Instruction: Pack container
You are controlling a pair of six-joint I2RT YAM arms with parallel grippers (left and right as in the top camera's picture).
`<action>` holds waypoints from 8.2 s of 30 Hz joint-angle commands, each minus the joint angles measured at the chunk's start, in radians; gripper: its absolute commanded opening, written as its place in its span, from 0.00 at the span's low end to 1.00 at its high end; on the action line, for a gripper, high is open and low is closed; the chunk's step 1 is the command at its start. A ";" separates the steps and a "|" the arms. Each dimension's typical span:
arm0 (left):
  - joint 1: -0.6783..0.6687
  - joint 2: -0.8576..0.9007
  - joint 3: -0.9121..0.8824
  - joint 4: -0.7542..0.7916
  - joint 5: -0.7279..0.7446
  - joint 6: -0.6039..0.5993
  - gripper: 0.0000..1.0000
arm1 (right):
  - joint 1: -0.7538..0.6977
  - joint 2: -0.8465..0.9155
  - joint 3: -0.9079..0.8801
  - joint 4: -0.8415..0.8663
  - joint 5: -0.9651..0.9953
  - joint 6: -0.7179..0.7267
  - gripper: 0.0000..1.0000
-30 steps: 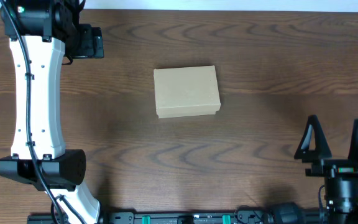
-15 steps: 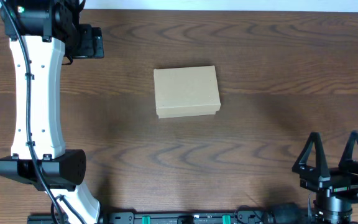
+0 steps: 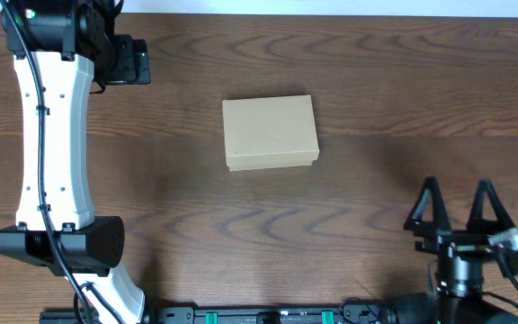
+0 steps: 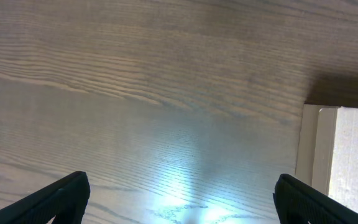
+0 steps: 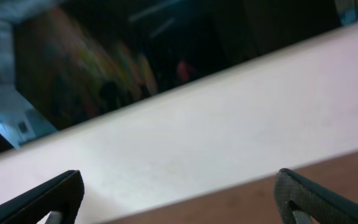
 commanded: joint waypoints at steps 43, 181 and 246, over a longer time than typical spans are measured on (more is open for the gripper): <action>0.007 0.008 0.008 -0.003 -0.018 0.000 0.95 | -0.014 -0.006 -0.441 0.111 0.110 0.013 0.99; -0.026 -1.904 -2.234 1.440 -0.042 0.072 0.95 | -0.014 0.001 -0.440 0.100 0.107 0.013 0.99; -0.026 -1.903 -2.234 1.239 -0.041 0.072 0.95 | -0.014 0.001 -0.440 0.100 0.107 0.013 0.99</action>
